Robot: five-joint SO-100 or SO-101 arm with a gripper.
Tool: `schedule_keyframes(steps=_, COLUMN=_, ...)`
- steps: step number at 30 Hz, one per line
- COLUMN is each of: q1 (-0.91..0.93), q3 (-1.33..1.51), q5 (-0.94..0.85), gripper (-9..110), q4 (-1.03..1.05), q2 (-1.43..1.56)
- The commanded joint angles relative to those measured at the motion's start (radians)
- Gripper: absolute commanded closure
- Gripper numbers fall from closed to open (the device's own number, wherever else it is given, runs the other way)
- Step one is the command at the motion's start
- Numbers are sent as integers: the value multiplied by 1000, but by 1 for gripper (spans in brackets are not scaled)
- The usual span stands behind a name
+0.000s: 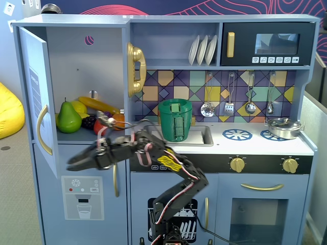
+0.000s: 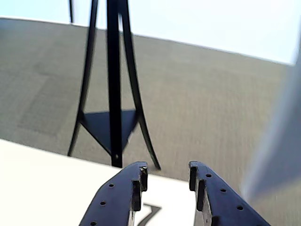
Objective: Close the left cabinet door
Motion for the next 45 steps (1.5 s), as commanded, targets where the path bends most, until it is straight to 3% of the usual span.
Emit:
schedule_keyframes(steps=1, q1=-38, q3=-192, q5=-31, gripper=102, q4=-89, q2=-150)
schedule_keyframes(steps=15, q1=-75, q3=-620, q5=-97, gripper=102, q4=-114, q2=-546)
schedule_keyframes(steps=28, q1=83, q3=-839, q5=-135, gripper=102, q4=-112, q2=-756)
schedule_keyframes(steps=45, q1=295, q3=-684, q5=-166, gripper=102, q4=-69, q2=-589)
